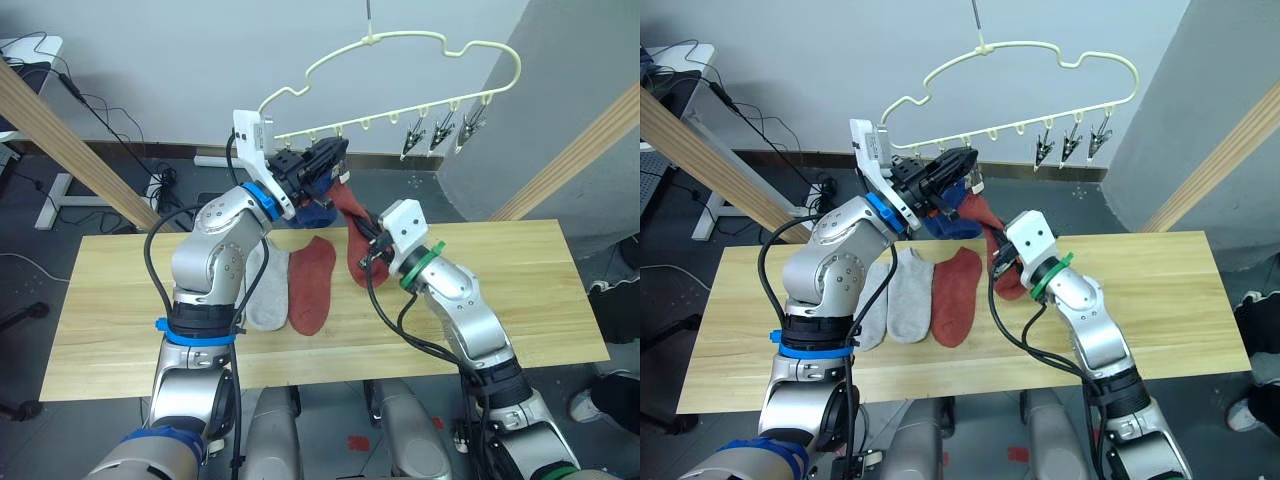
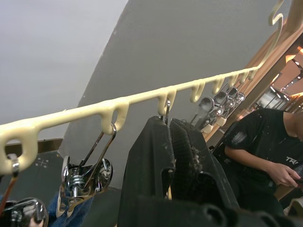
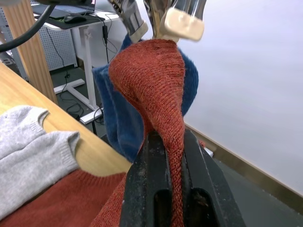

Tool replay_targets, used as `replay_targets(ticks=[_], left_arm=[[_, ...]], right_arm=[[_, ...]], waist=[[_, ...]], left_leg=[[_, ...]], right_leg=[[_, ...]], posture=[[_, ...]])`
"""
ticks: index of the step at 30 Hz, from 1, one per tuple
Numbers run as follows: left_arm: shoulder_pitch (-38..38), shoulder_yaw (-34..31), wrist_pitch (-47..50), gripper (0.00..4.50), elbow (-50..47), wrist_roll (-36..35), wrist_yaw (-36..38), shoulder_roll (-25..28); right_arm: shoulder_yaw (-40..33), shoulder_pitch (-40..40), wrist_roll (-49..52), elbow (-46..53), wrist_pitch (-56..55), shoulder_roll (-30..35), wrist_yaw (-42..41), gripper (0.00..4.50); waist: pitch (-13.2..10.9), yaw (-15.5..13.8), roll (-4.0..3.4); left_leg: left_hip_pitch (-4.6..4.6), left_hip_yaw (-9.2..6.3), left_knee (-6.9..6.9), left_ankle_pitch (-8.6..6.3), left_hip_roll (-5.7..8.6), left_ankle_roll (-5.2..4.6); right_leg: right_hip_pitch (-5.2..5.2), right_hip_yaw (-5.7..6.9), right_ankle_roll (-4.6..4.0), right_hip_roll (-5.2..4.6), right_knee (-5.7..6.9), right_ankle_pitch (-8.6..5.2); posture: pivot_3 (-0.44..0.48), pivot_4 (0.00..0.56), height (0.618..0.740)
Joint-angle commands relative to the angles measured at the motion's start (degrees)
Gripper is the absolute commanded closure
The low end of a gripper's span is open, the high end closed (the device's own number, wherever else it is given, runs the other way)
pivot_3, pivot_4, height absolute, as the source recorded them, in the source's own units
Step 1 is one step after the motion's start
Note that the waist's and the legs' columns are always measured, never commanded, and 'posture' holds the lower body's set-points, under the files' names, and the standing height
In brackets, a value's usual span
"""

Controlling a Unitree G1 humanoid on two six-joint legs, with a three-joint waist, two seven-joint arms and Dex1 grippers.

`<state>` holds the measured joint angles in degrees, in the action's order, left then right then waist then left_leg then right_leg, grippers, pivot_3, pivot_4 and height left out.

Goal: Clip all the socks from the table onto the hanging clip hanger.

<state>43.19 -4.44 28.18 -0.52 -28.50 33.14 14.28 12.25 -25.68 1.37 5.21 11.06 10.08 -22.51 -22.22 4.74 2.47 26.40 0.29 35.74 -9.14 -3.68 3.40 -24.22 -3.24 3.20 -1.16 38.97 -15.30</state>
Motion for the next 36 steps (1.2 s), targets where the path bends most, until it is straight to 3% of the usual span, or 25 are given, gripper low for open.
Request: replay_targets(ticks=[1, 26, 36], left_arm=[[0.56, -0.1, -1.0, 4.5, -2.48, -0.64, 0.4, -0.01], [-0.07, -0.87, -1.06, 4.5, -2.66, -1.18, 0.02, -0.23], [-0.33, -1.11, -0.53, 1.54, -3.25, -1.39, 0.11, 0.41]], right_arm=[[-1.06, 0.36, 0.89, 3.92, -0.35, -0.12, -0.15, 4.45], [-0.56, -5.02, 0.0, -2.98, -3.72, -3.86, 1.36, 4.45], [-0.76, -5.43, 0.2, -4.02, -3.71, -4.15, 1.37, 4.5]], waist=[[0.0, 0.0, 0.0], [0.0, -0.04, 0.0], [0.0, -0.08, 0.0]], left_leg=[[0.0, 0.0, 0.0, 0.0, 0.0, 0.0], [0.14, -0.26, 0.01, 0.01, -0.02, 0.02], [0.16, -0.3, 0.03, 0.02, -0.02, 0.02]], right_leg=[[0.0, 0.0, 0.0, 0.0, 0.0, 0.0], [0.01, 0.39, -0.02, -0.05, 0.01, 0.01], [0.01, 0.44, -0.03, -0.06, 0.02, 0.02]], posture=[[-0.166, 0.357, 0.74], [-0.158, 0.353, 0.74], [-0.154, 0.349, 0.74]])
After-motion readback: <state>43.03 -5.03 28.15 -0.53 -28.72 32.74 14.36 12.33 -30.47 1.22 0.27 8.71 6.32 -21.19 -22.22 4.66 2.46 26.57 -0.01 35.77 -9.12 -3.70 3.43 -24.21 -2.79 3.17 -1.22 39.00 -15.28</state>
